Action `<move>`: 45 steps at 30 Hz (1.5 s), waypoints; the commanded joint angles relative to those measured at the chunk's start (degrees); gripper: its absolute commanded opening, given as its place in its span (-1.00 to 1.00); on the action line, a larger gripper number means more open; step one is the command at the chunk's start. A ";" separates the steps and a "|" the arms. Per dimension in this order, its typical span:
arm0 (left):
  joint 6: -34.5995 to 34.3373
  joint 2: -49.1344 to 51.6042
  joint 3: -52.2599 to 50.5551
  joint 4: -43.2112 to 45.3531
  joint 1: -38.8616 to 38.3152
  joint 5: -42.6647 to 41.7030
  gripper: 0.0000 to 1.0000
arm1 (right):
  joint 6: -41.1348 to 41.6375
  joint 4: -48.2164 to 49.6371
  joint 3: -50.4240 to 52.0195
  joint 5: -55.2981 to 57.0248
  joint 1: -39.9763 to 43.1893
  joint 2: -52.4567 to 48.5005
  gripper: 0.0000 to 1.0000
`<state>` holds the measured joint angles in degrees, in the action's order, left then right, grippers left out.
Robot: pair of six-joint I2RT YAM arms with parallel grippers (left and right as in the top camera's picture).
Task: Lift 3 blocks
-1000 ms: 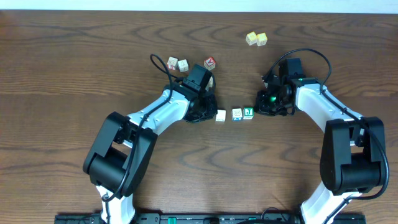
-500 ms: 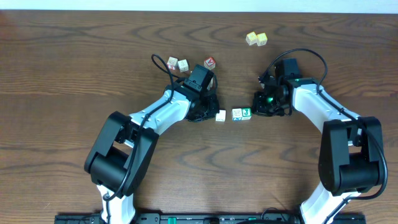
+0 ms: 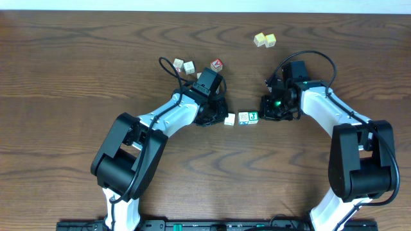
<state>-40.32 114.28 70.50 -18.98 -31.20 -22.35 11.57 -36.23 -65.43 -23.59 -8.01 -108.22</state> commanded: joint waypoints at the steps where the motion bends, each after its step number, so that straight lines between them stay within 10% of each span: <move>1: -0.94 0.55 -0.44 0.37 -0.13 -0.37 -0.85 | 0.66 -0.37 -0.02 -0.28 -0.35 0.20 -0.98; 45: -2.14 -3.04 -0.22 -5.09 -4.37 -0.66 -0.86 | 1.25 -1.97 0.00 -0.46 -0.35 0.20 -0.98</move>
<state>-40.80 111.00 70.50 -24.56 -35.55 -23.90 12.21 -38.11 -65.43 -23.59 -8.01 -108.22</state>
